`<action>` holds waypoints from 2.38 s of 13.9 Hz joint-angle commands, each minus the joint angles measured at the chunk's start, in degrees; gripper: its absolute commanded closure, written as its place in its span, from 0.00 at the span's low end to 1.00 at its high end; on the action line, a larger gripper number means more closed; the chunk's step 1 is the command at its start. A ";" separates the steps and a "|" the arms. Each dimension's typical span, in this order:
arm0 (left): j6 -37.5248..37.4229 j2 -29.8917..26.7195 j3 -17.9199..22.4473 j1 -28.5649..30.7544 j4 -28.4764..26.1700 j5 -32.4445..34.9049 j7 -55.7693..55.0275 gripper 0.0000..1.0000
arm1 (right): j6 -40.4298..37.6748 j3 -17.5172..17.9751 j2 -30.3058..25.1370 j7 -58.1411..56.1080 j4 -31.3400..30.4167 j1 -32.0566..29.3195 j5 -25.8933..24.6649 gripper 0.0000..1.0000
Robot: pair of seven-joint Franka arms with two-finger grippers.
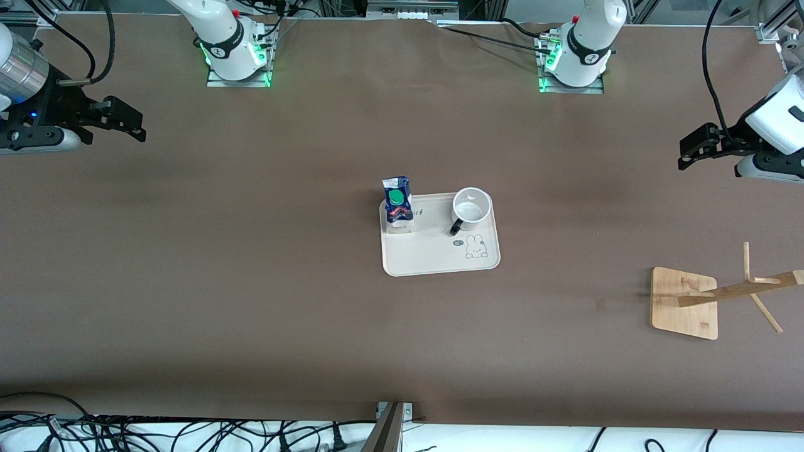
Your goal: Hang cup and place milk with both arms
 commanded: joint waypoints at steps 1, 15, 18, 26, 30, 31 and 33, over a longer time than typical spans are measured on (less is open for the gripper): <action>-0.90 -0.45 -0.20 -0.20 0.48 1.09 -0.77 0.00 | -0.07 -0.03 0.15 0.08 0.49 0.01 1.53 0.00; -0.99 -0.53 -0.11 -0.11 0.48 1.09 -0.77 0.00 | 4.41 0.06 1.47 -0.98 0.75 0.01 2.06 0.00; -0.99 -0.53 -0.11 -0.11 0.48 1.09 -0.77 0.00 | 2.57 0.75 1.38 -1.42 1.71 1.50 1.97 0.00; -0.90 -0.53 -0.11 -0.11 0.48 1.09 -0.77 0.00 | 2.46 1.81 7.26 2.86 1.81 15.38 7.50 0.00; -0.91 -0.45 -0.20 -0.11 0.48 1.09 -0.77 0.00 | 12.82 1.73 16.29 15.68 5.13 26.62 7.34 0.00; -0.90 -0.45 -0.11 -0.11 0.48 1.09 -0.77 0.00 | 14.93 1.73 19.37 19.11 7.06 28.99 6.99 0.00; -0.91 -0.53 -0.20 -0.11 0.48 1.09 -0.77 0.00 | 17.93 1.73 25.35 23.61 12.33 32.52 6.81 0.00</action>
